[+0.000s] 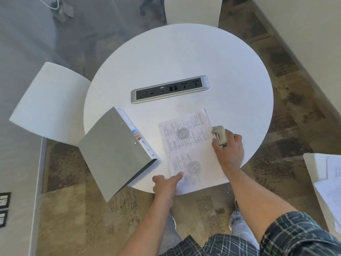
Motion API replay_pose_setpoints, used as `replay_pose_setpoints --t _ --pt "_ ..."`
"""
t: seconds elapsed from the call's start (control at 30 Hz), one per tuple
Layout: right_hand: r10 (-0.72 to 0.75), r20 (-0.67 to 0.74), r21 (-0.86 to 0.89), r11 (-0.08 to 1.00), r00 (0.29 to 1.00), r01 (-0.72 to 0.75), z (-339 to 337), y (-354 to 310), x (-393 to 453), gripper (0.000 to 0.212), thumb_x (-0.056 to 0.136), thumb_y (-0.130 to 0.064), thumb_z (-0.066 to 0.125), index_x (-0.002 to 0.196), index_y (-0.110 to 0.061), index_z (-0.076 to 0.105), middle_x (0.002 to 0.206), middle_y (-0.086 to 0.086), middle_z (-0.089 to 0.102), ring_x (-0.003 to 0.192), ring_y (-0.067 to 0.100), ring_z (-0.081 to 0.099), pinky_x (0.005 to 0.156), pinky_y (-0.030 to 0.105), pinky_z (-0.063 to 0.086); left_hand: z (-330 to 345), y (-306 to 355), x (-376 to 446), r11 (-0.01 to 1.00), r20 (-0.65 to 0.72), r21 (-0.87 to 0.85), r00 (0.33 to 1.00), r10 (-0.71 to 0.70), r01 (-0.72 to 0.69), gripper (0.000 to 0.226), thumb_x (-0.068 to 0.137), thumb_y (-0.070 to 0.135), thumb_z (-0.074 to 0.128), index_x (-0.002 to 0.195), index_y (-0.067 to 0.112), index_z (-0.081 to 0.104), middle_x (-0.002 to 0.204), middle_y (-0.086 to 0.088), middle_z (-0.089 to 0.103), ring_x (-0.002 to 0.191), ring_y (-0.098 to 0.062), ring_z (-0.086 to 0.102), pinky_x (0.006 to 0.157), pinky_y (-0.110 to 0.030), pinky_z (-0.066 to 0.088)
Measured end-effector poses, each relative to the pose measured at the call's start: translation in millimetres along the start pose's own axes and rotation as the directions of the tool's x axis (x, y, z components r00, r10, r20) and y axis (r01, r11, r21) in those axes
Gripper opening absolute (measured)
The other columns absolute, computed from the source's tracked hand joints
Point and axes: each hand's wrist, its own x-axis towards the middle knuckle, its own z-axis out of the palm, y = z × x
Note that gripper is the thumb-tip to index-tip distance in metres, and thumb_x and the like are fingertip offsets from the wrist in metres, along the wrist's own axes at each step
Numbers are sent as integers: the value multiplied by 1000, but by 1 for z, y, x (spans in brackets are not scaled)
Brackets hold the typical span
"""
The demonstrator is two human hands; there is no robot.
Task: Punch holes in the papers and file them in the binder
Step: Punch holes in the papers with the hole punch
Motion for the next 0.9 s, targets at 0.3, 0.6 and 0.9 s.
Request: replay_pose_setpoints --t 0.3,0.6,0.9 --pt "-6 7 -10 1000 1000 6 -1 0 0 48 86 -37 75 130 -22 60 116 10 56 86 30 60 72 34 47 0 1 2 988 155 -134 987 -52 73 58 74 45 88 108 2 69 97 -14 74 62 -22 61 45 -22 33" --pt "1 14 17 1000 1000 -1 -5 -4 -2 47 87 -37 74 130 -23 61 116 7 55 85 27 59 72 34 47 8 12 5 976 76 26 974 212 -214 34 84 40 80 98 11 69 100 1 71 82 -11 65 57 -23 44" --pt "30 59 11 999 998 -30 -11 -8 -2 49 89 -37 72 135 -23 59 120 8 53 87 24 55 77 32 43 12 19 12 973 134 -180 977 168 -143 57 78 35 87 119 10 56 114 1 69 91 -17 66 66 -27 47"
